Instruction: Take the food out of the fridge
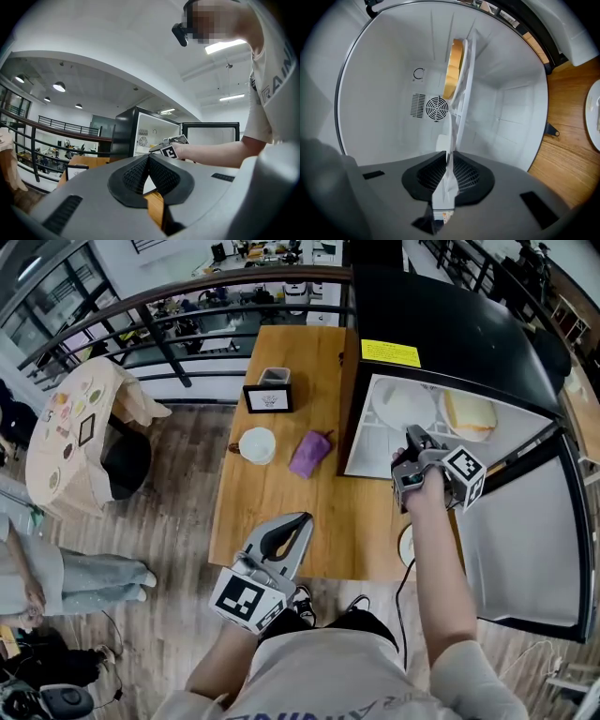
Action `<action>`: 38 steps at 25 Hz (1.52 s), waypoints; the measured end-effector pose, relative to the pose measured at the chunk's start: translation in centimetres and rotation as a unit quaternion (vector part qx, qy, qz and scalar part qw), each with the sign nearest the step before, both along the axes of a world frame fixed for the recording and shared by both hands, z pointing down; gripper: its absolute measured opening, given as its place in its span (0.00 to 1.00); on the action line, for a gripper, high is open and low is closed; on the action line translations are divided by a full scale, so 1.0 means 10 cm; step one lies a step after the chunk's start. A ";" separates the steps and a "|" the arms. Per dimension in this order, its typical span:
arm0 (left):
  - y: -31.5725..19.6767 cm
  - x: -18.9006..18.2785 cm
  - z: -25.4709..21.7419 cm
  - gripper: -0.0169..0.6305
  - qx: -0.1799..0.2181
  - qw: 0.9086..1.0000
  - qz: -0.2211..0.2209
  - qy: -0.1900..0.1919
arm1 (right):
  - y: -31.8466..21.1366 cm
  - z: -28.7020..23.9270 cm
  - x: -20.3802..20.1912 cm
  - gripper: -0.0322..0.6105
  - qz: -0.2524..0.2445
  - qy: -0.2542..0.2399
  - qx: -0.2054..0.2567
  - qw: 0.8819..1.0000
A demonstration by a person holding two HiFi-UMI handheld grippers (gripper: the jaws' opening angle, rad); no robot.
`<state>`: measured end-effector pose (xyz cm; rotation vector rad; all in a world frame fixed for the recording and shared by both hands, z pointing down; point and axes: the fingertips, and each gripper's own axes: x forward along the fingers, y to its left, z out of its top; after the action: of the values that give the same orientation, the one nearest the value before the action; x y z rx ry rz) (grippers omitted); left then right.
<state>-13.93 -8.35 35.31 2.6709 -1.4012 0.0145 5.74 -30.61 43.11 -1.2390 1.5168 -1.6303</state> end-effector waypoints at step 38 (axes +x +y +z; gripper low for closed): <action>0.21 0.24 -0.03 0.04 0.001 1.000 0.015 -0.002 | 1.46 -0.04 0.27 0.09 -0.090 -0.027 0.092 0.991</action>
<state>-11.52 -6.20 35.00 2.6940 -1.3639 0.0207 8.48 -16.00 42.75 -0.9755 1.7424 -1.5799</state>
